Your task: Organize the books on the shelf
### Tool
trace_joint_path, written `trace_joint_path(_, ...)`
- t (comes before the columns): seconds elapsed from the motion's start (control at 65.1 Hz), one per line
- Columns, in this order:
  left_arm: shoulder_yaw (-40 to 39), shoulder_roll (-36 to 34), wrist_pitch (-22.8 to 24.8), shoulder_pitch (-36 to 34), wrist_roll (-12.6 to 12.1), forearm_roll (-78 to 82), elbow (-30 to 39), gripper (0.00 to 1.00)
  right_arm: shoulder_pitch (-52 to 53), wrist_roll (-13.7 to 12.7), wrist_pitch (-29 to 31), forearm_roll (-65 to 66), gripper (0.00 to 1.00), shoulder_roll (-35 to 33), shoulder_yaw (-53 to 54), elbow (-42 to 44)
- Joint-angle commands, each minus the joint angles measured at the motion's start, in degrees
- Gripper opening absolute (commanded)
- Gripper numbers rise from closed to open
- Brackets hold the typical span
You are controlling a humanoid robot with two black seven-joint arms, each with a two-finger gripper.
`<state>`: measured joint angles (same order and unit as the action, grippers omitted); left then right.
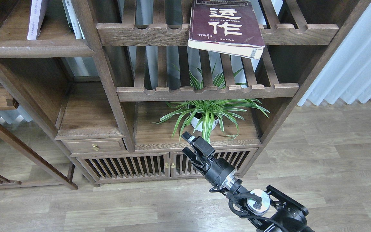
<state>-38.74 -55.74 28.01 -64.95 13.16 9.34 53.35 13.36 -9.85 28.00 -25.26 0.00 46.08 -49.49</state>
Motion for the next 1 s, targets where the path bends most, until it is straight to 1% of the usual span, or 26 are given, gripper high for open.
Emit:
trace_joint_path(0.0, -0.11, 2.21, -0.01, 0.88, 1.51, 2.52, -1.15, 0.03, -0.09, 0.01, 0.00, 0.04, 0.98, 0.00, -0.03, 0.01)
trace_joint_path(0.061, -0.11, 3.70, -0.01, 0.96, 3.09, 3.40, -2.29, 0.03, -0.09, 0.01, 0.00, 0.04, 0.98, 0.00, -0.03, 0.01)
trace_joint_path(0.138, -0.11, 4.67, -0.41, 0.96, 4.24, 4.28, -3.34, 0.03, -0.09, 0.01, 0.00, -0.05, 0.98, 0.00, -0.03, 0.01)
trace_joint_path(0.215, -0.11, 6.25, -2.52, 0.96, 5.12, 5.07, -4.92, 0.03, -0.09, -0.08, 0.00, -0.05, 0.98, 0.00, -0.03, 0.09)
trace_joint_path(0.292, -0.29, 7.75, -4.71, 0.96, 6.87, 5.25, -6.95, 0.03, -0.09, -0.08, 0.00, -0.05, 0.98, 0.00, -0.03, 0.01)
trace_joint_path(0.369, -0.02, 8.62, -6.82, 1.14, 7.75, 5.51, -8.09, 0.03, -0.17, 0.01, 0.00, 0.04, 0.98, 0.00, -0.03, 0.01)
trace_joint_path(0.507, -0.02, 10.56, -9.20, 1.67, 7.93, 5.69, -10.02, 0.03, -0.17, -0.08, 0.00, -0.05, 0.98, 0.00, -0.03, 0.09)
trace_joint_path(0.569, -0.02, 12.40, -9.55, 1.76, 8.19, 6.13, -11.08, 0.03, -0.17, -0.08, 0.00, 0.04, 0.98, 0.00, -0.12, 0.09)
trace_joint_path(0.584, -0.02, 13.80, -9.98, 1.76, 8.19, 7.17, -12.21, 0.03, -0.17, -0.08, 0.00, -0.05, 0.98, 0.00, -0.12, 0.09)
trace_joint_path(0.646, -0.02, 15.13, -10.86, 1.76, 8.28, 8.50, -13.01, 0.03, -0.17, -0.08, 0.00, -0.05, 0.98, 0.00, -0.12, 0.01)
trace_joint_path(0.815, 0.15, 17.24, -13.24, 1.84, 8.28, 8.94, -13.10, 0.03, -0.17, -0.08, 0.00, -0.05, 0.98, 0.00, -0.03, 0.01)
trace_joint_path(0.984, 0.24, 18.73, -17.80, 2.19, 8.11, 10.43, -13.19, 0.03, -0.35, -0.08, 0.00, -0.05, 0.98, 0.00, -0.03, 0.01)
